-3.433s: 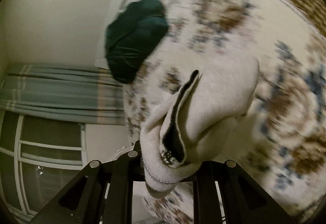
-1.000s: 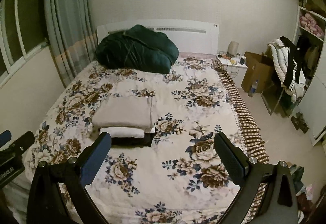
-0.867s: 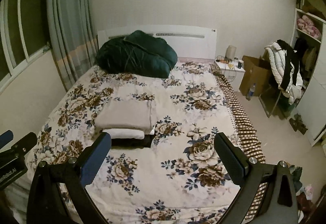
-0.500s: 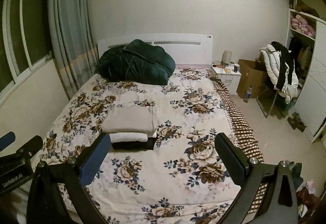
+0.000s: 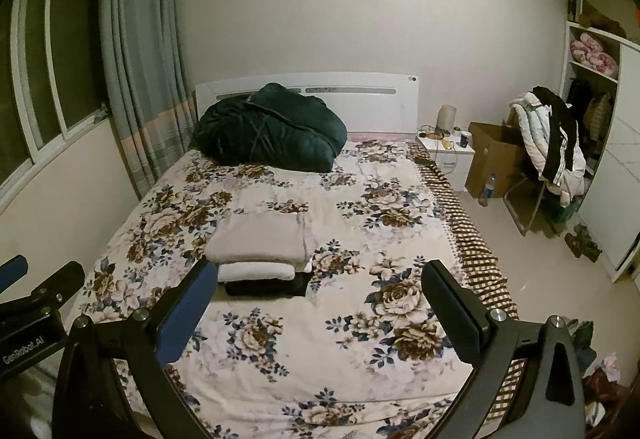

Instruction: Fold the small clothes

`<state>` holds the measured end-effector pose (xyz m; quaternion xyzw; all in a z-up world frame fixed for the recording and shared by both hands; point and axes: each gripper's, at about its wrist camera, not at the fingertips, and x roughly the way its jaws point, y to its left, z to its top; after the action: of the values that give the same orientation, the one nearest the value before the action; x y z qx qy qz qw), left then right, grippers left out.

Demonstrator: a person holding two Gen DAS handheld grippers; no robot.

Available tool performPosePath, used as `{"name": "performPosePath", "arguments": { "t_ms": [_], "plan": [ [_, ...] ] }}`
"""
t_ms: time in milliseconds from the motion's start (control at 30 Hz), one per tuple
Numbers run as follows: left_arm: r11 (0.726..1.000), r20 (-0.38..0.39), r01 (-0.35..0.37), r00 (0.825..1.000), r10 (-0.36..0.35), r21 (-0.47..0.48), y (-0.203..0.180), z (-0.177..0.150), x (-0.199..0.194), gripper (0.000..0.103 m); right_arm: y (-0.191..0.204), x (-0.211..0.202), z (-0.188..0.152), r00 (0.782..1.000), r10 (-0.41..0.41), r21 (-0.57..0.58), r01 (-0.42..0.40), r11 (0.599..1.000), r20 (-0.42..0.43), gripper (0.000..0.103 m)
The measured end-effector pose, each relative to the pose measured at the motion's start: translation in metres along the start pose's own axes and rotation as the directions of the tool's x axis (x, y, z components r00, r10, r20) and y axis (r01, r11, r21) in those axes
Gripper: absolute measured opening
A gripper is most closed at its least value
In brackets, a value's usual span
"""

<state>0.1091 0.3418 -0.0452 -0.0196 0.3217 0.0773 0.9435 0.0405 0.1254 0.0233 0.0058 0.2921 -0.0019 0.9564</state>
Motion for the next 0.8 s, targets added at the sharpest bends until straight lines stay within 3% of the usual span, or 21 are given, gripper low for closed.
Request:
{"name": "performPosePath", "arguments": {
  "t_ms": [800],
  "plan": [
    [1.000, 0.008, 0.005, 1.000, -0.005, 0.003, 0.002, 0.003, -0.009, 0.102, -0.007, -0.006, -0.003, 1.000, 0.017, 0.014, -0.017, 1.000, 0.001, 0.103]
  ]
}}
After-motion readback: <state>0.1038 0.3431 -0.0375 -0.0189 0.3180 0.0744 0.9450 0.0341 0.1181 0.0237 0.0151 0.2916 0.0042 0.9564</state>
